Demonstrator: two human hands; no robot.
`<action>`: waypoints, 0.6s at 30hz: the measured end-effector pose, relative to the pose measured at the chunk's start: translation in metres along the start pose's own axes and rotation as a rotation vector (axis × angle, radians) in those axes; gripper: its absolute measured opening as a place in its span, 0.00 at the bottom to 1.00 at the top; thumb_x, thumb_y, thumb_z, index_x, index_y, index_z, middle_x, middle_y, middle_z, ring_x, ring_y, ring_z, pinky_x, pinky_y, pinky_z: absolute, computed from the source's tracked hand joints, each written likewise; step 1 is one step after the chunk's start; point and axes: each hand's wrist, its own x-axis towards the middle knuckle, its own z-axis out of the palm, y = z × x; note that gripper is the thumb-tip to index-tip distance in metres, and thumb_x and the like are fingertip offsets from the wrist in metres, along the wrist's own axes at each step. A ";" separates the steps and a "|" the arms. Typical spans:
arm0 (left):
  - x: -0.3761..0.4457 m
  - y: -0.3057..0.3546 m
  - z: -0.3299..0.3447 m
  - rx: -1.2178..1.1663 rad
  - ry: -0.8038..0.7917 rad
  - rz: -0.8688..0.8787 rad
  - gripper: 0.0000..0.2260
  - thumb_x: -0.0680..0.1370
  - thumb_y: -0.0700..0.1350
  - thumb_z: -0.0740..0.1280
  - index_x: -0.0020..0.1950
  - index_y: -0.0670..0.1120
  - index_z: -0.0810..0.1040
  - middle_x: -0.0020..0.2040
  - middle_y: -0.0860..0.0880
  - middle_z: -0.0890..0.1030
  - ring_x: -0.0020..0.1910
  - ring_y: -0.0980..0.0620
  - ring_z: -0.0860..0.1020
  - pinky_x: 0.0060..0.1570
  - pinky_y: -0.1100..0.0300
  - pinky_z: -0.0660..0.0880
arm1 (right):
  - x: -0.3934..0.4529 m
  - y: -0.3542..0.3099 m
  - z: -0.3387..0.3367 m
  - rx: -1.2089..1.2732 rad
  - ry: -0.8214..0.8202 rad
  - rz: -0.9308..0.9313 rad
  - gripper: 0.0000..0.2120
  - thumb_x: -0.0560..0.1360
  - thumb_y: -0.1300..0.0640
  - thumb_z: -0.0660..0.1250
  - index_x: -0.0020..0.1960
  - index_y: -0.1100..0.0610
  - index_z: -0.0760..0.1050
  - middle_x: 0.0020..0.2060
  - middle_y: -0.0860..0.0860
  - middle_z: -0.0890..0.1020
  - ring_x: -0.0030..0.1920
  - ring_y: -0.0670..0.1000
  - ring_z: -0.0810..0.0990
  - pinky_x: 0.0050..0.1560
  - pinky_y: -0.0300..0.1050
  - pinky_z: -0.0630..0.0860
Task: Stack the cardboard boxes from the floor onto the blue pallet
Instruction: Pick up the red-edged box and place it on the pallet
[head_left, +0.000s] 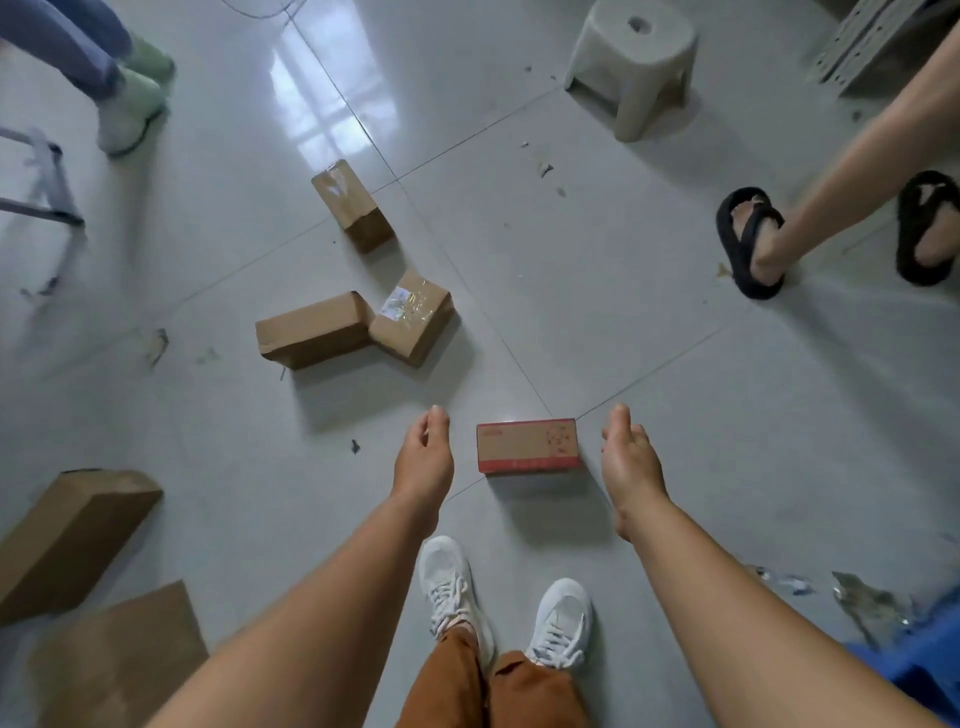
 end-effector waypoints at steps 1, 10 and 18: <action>0.016 -0.007 0.004 0.008 -0.006 -0.008 0.26 0.82 0.60 0.51 0.75 0.49 0.63 0.73 0.48 0.68 0.71 0.47 0.67 0.70 0.49 0.65 | 0.014 0.006 0.007 -0.016 0.006 0.004 0.27 0.81 0.41 0.47 0.74 0.54 0.63 0.68 0.53 0.72 0.67 0.55 0.70 0.56 0.48 0.63; 0.147 -0.080 0.044 0.087 -0.062 -0.088 0.25 0.82 0.60 0.50 0.76 0.50 0.61 0.75 0.48 0.65 0.72 0.47 0.66 0.66 0.51 0.64 | 0.141 0.079 0.072 -0.126 -0.007 0.072 0.27 0.81 0.39 0.48 0.75 0.49 0.59 0.69 0.53 0.70 0.67 0.56 0.69 0.59 0.51 0.66; 0.227 -0.133 0.084 0.117 -0.117 -0.162 0.28 0.81 0.62 0.49 0.78 0.51 0.56 0.76 0.49 0.63 0.69 0.48 0.67 0.65 0.51 0.67 | 0.234 0.136 0.092 -0.184 0.053 0.091 0.31 0.78 0.36 0.52 0.77 0.46 0.52 0.75 0.52 0.63 0.72 0.57 0.65 0.67 0.55 0.64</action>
